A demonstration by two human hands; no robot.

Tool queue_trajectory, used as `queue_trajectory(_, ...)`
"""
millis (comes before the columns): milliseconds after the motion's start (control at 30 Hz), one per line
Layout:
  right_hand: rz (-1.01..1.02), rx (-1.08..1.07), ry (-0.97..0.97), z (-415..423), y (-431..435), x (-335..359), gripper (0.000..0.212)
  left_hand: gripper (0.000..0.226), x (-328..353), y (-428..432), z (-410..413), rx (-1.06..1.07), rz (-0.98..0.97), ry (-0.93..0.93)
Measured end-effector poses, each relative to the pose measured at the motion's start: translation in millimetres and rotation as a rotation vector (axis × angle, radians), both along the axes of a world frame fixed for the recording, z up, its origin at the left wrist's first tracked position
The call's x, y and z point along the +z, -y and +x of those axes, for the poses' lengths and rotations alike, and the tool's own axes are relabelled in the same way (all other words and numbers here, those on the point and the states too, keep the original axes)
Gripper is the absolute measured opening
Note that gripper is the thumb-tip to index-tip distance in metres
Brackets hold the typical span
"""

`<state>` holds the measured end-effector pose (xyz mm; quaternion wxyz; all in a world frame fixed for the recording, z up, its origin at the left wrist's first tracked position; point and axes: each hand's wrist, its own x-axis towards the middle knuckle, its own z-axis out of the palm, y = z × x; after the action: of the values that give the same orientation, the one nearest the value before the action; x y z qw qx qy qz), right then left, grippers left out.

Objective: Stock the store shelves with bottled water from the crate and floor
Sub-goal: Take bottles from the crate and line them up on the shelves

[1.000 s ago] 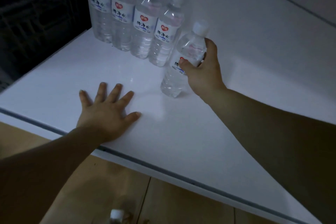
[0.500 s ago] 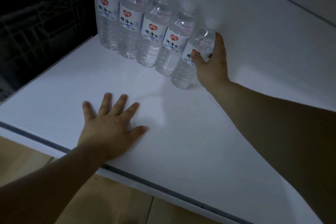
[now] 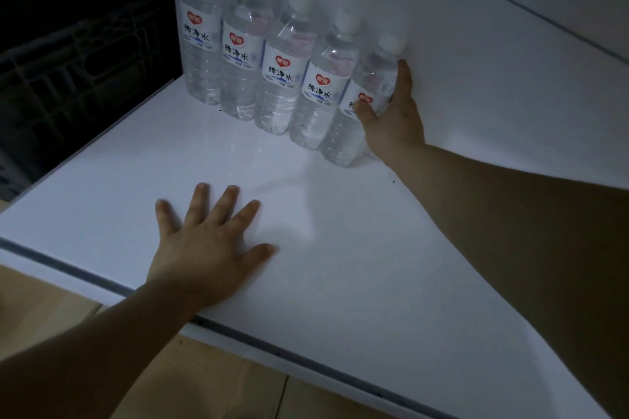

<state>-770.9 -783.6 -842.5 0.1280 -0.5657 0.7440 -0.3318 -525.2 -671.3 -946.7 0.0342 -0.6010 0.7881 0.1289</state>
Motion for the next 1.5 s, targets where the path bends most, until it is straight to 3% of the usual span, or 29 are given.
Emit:
queue_trajectory(200, 0.148, -0.071, 0.020, 2, -35, 18, 0.099, 0.080, 3, 0, -2, 0.021, 0.002, -0.018)
queue_trajectory(467, 0.456, 0.058, -0.159, -35, -155, 64, 0.088, 0.078, 30, -4, -12, 0.033, 0.158, 0.060)
queue_trajectory(600, 0.530, 0.070, -0.164, -42, -204, 95, 0.087, 0.077, 75, -46, -30, 0.029, 0.269, -0.020)
queue_trajectory(867, 0.533, -0.013, -0.124, -17, -310, 202, 0.084, 0.075, 207, -138, -38, -0.130, 0.311, -0.245)
queue_trajectory(1167, 0.487, -0.171, -0.168, 18, -478, 327, 0.080, 0.074, 358, -271, -26, -0.423, 0.266, -0.287)
queue_trajectory(1500, 0.394, -0.487, -0.170, 5, -661, 393, 0.080, 0.073, 467, -423, -78, -0.837, 0.176, -0.313)
